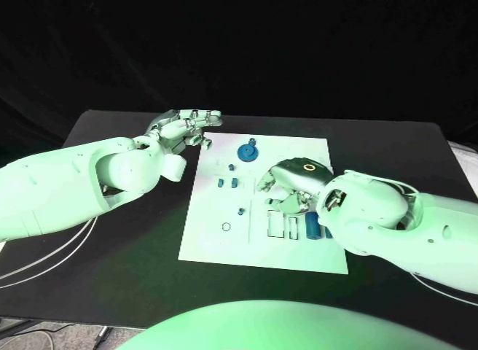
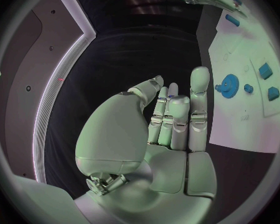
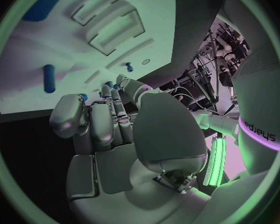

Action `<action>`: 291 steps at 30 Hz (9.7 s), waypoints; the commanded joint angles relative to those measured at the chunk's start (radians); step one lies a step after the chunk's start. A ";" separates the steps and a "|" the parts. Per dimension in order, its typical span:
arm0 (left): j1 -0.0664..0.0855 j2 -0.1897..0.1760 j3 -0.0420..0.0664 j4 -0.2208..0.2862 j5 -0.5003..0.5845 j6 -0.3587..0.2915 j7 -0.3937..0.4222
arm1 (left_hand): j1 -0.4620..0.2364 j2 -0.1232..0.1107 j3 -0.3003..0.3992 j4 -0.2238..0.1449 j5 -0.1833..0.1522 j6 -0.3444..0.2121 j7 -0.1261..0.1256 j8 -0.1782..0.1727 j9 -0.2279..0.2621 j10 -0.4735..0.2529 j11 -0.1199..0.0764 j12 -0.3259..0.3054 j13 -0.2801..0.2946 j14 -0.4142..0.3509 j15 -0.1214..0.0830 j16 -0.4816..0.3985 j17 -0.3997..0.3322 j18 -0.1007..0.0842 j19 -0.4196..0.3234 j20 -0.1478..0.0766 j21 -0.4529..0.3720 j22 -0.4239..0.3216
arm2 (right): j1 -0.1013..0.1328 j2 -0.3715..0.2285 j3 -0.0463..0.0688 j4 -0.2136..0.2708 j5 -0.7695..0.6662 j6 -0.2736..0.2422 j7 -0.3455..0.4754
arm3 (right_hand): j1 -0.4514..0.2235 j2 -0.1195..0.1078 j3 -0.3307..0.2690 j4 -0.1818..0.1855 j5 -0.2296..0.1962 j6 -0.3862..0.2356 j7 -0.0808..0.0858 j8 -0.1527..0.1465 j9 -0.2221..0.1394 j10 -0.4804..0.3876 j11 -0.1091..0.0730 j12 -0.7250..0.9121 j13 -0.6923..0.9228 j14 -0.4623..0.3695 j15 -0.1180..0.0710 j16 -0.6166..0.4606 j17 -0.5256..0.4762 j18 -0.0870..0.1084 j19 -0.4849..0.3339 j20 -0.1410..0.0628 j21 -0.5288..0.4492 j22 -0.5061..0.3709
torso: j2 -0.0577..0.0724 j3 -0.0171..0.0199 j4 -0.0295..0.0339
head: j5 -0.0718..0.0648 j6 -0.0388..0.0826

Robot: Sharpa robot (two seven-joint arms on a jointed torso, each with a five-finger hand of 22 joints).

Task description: Assemble the parts on the task board

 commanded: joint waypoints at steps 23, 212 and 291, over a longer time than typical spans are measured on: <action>-0.004 0.002 0.001 0.005 -0.019 0.035 0.001 | 0.009 -0.001 -0.001 -0.004 0.001 0.000 0.003 0.000 -0.001 -0.008 -0.001 0.005 -0.001 -0.005 0.004 0.000 -0.005 0.020 -0.009 0.001 -0.012 -0.005 | 0.014 -0.049 -0.002 -0.059 -0.043 0.114 -0.056 | 0.074 0.018 -0.184 0.050 -0.010 -0.020 -0.036 0.001 -0.001 -0.048 -0.024 0.008 0.001 0.048 -0.040 -0.003 -0.022 0.009 0.006 -0.036 -0.009 -0.010 | 0.002 -0.0005 0.0025 | -0.014 0.000; -0.010 0.008 0.000 0.002 -0.026 0.058 -0.019 | 0.012 0.003 -0.005 -0.006 0.001 -0.003 0.004 0.002 0.000 -0.022 0.002 0.009 -0.002 -0.010 0.006 0.004 -0.007 0.020 -0.011 0.003 -0.015 -0.007 | -0.065 0.142 -0.027 -0.020 -0.011 -0.030 -0.001 | 0.007 -0.012 -0.043 0.025 -0.028 0.049 -0.002 -0.001 0.006 0.067 -0.010 -0.020 -0.001 0.039 -0.004 0.028 -0.059 0.009 0.012 -0.010 -0.003 -0.008 | -0.001 -0.0018 0.0086 | 0.010 0.000; -0.019 0.000 -0.001 0.001 -0.031 0.070 -0.034 | 0.019 0.007 -0.005 -0.011 0.002 -0.005 0.005 0.002 0.000 -0.034 0.003 0.011 -0.002 -0.014 0.007 0.004 -0.013 0.021 -0.012 0.004 -0.018 -0.009 | -0.091 0.123 -0.048 0.055 -0.037 0.179 0.161 | 0.087 0.012 -0.144 -0.054 -0.013 -0.057 -0.090 0.003 -0.001 0.234 -0.135 1.063 0.980 0.060 -0.099 0.141 0.064 -0.016 0.054 -0.093 0.102 0.135 | -0.009 -0.0073 0.0135 | 0.075 0.000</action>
